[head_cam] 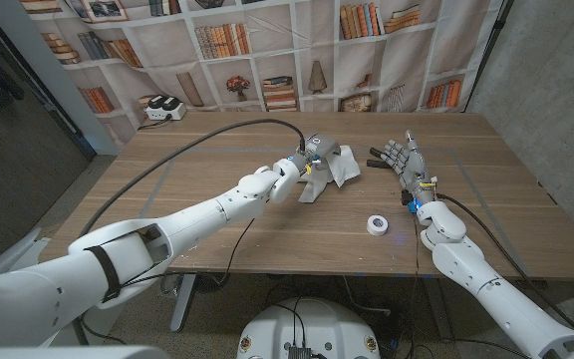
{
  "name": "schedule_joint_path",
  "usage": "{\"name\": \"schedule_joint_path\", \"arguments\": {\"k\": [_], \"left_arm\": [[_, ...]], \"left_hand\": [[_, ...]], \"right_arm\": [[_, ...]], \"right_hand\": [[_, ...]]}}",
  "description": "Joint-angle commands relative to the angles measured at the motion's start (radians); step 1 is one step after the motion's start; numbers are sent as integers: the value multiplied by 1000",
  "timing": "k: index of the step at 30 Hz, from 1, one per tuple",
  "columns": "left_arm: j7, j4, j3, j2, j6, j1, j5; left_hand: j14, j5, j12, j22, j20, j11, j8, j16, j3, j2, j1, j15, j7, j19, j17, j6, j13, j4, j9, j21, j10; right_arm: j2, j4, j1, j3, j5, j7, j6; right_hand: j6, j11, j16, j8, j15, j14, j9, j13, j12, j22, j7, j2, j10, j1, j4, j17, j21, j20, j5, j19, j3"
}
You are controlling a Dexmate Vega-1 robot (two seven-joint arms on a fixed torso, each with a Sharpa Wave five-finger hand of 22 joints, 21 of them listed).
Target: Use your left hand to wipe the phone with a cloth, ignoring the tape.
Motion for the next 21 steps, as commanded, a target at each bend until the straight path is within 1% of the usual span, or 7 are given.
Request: {"name": "schedule_joint_path", "arguments": {"k": [1,5,14,20,21], "left_arm": [[6,18,19,0,26,3,-12],[7,-2,0,16,31,16,-37],[-8,-50,-24,58,70,46,-50],[-18,-95,-47,95,105,76,-52],[-19,-114,-57,110,119,86,-53]], "left_hand": [[27,6,-6,2,-2,-28,3,7,-2,-6,3,-20,10,-7,6,22,1,3,-3,7,39],[28,6,-8,2,-2,-27,1,7,-2,-7,3,-20,9,-9,8,21,1,3,-6,9,40],[29,6,-11,3,-2,-26,-3,8,-2,-6,3,-20,10,-12,12,18,4,4,-13,13,40],[29,5,-14,4,-2,-25,-6,7,-2,-5,2,-20,10,-13,14,17,5,4,-16,16,38],[30,5,-15,4,-2,-25,-7,7,-2,-5,2,-20,11,-14,15,16,5,4,-16,16,38]], "right_arm": [[-3,5,5,-5,5,6,-17],[-3,3,5,-6,2,2,-19],[2,5,9,-13,-2,-2,-25],[7,14,18,-20,-4,2,-28],[8,15,20,-21,-5,2,-29]], "right_hand": [[6,-2,-1,0,1,8,3,4,-3,5,2,2,13,14,-7,3,-4,-1,-2,12,4],[7,-2,-2,0,0,8,3,4,-4,5,2,3,12,15,-8,3,-6,-1,-2,12,4],[8,-1,-2,0,2,8,3,4,-4,6,2,4,12,16,-9,3,-7,-1,-2,14,4],[8,-2,-2,0,1,8,3,4,-4,6,2,4,12,17,-9,3,-9,-1,-3,14,4],[8,-2,-2,0,1,8,3,4,-5,6,2,4,11,17,-9,3,-9,-1,-3,14,4]]}}
